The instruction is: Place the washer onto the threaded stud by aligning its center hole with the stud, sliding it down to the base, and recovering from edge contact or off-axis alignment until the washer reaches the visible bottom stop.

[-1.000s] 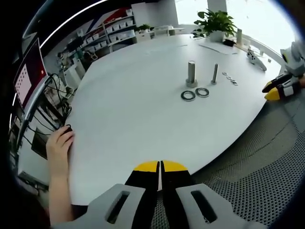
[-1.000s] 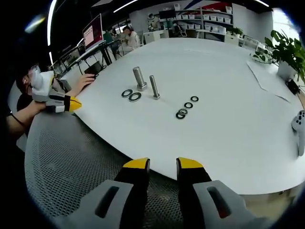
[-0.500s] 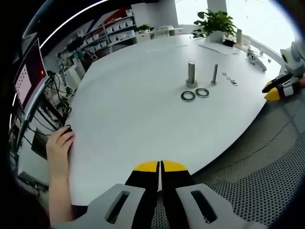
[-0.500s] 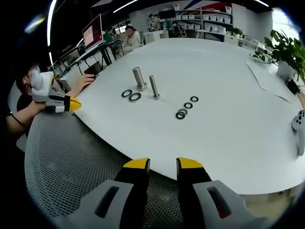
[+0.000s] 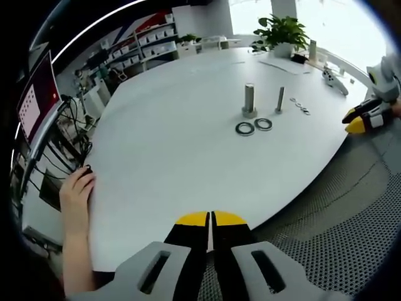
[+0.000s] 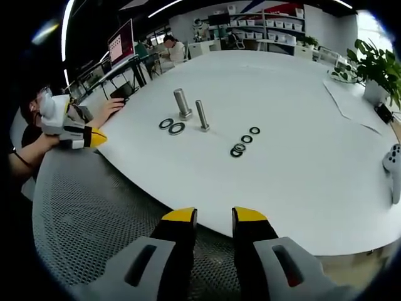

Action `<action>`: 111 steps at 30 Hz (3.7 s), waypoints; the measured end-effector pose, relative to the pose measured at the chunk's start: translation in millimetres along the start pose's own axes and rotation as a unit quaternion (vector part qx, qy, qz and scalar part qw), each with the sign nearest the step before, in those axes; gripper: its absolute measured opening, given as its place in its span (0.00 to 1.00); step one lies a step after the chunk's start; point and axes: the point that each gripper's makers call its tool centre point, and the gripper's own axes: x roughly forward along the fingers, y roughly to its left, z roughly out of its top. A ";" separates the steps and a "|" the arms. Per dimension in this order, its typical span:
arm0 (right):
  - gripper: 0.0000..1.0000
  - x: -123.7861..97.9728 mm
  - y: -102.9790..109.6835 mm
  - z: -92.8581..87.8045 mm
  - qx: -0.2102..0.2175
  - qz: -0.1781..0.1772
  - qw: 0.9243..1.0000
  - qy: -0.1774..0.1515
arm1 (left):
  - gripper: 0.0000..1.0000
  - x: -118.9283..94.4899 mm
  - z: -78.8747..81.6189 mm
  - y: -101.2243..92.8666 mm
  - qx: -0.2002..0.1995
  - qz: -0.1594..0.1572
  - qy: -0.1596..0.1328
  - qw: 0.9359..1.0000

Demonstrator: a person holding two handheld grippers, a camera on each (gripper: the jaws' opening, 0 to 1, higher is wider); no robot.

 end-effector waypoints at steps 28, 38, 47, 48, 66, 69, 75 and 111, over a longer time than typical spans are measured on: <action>0.25 0.0 -0.9 0.4 -0.003 -0.002 1.000 0.000 | 0.19 -12.2 40.4 -14.9 0.034 -0.053 -0.063 0.996; 0.25 0.0 -1.1 0.1 -0.003 -0.002 1.000 0.001 | 0.35 -3.6 64.2 -25.1 0.066 -0.096 -0.067 0.991; 0.25 0.0 -0.8 -0.1 -0.004 -0.001 1.000 0.002 | 0.36 4.7 64.6 -33.6 0.123 -0.103 -0.056 0.985; 0.25 0.0 -0.7 -0.2 -0.004 -0.001 1.000 0.003 | 0.36 6.2 64.9 -34.8 0.126 -0.106 -0.054 0.985; 0.25 0.1 -0.8 0.2 -0.006 0.000 1.000 0.003 | 0.39 27.5 64.2 -42.2 0.162 -0.160 -0.008 0.974; 0.25 0.2 -0.4 0.0 -0.007 0.000 1.000 0.005 | 0.39 30.8 64.5 -46.9 0.168 -0.177 0.000 0.970; 0.25 0.2 -0.4 -0.5 -0.007 0.000 1.000 0.005 | 0.39 42.8 72.6 -50.5 0.185 -0.189 0.010 0.964; 0.25 0.1 -1.0 -0.4 -0.004 -0.001 1.000 0.004 | 0.32 109.9 97.1 -71.2 0.307 -0.259 0.118 0.908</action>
